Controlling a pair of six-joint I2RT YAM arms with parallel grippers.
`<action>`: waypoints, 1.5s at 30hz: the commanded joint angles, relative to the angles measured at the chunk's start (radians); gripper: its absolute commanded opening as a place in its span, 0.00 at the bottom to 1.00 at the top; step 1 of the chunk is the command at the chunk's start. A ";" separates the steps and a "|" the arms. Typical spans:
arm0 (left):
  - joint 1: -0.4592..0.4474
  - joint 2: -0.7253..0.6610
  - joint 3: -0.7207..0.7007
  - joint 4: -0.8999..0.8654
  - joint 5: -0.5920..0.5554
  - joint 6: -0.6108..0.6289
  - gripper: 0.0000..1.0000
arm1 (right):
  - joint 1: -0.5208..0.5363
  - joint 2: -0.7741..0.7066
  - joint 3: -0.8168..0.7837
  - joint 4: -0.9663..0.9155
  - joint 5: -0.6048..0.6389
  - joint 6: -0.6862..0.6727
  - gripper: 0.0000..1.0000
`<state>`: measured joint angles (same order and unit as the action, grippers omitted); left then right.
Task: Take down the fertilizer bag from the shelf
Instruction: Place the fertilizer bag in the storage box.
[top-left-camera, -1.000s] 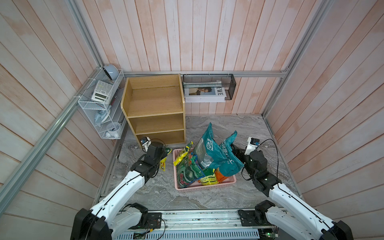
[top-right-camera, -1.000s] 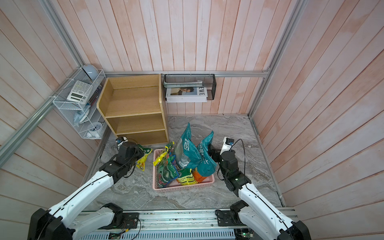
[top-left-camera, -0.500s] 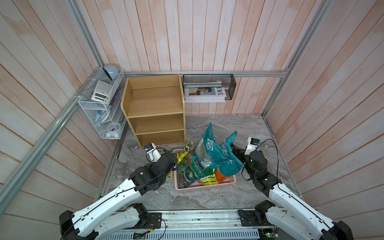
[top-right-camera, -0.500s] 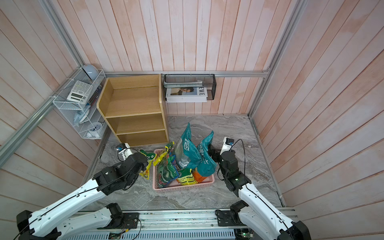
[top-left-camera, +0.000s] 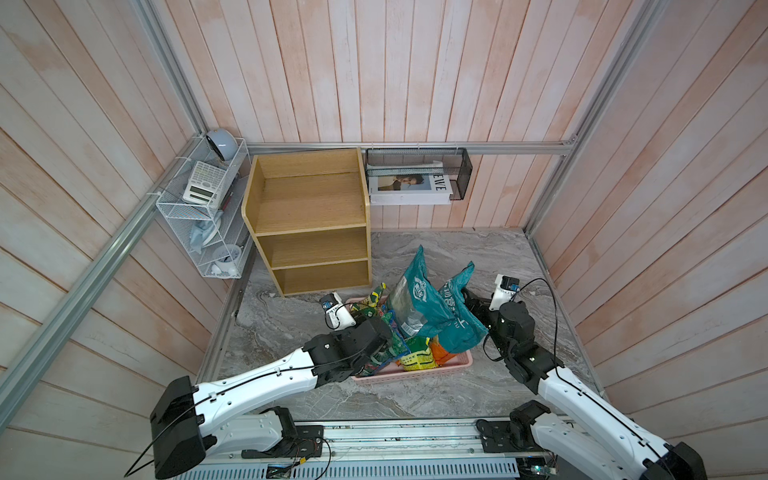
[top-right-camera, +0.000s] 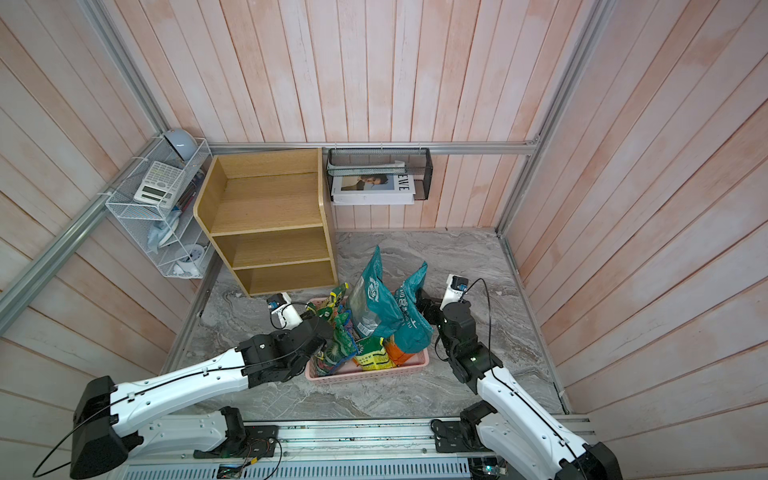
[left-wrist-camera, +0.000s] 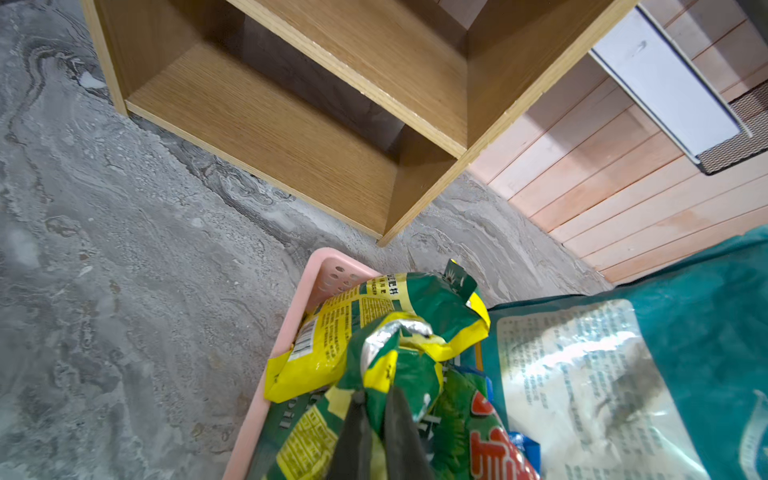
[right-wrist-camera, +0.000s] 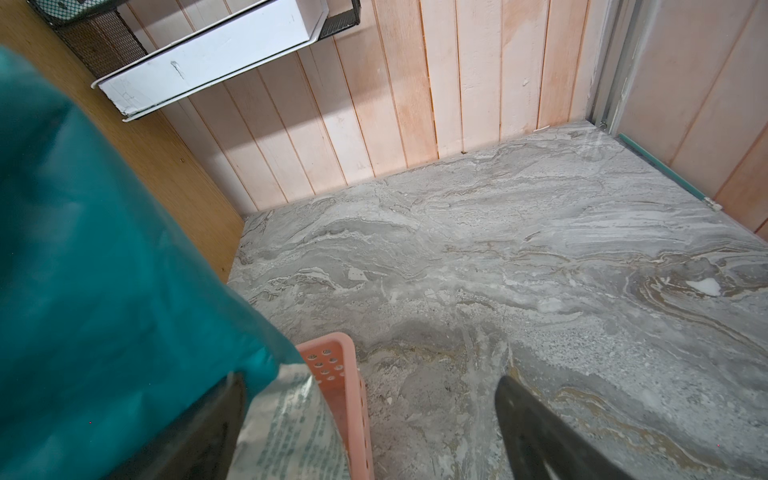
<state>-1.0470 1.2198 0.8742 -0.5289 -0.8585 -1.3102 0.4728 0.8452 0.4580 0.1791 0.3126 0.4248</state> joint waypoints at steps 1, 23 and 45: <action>-0.022 0.065 0.038 0.084 -0.025 -0.060 0.00 | 0.010 -0.009 -0.007 -0.015 -0.015 -0.012 0.98; -0.145 0.338 0.320 -0.588 -0.031 -0.590 0.00 | 0.011 -0.015 -0.009 -0.017 -0.021 -0.009 0.98; -0.136 0.426 0.197 -0.315 0.011 -0.551 0.00 | 0.010 -0.013 -0.004 -0.018 -0.020 -0.011 0.98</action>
<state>-1.1893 1.5990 1.0954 -0.9836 -0.9054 -1.8732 0.4728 0.8360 0.4580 0.1749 0.3119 0.4248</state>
